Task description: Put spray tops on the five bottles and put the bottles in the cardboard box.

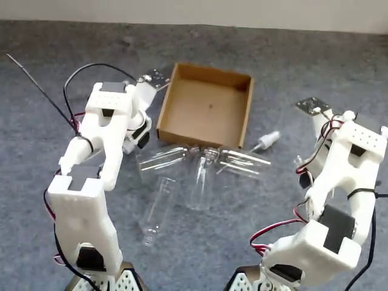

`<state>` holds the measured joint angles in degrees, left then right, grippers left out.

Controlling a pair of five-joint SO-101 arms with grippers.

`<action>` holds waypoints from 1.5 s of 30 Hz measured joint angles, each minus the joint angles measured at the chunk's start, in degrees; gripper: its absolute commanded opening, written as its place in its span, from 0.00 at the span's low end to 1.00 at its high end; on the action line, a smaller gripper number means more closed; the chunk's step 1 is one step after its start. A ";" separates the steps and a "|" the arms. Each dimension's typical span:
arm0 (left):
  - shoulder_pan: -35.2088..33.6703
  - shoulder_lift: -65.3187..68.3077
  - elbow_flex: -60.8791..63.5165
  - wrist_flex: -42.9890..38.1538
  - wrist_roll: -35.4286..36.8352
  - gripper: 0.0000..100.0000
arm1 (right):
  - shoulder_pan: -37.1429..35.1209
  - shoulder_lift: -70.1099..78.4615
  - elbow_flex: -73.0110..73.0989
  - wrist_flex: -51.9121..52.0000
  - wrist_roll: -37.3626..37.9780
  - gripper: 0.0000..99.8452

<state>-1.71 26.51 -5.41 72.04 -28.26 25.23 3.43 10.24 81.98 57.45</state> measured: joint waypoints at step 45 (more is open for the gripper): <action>-2.02 -54.15 36.57 2.81 11.52 0.00 | 0.79 6.68 -0.88 -4.66 -24.97 0.20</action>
<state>-3.74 -27.65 31.16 74.86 -16.75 26.02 10.11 9.36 77.32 32.48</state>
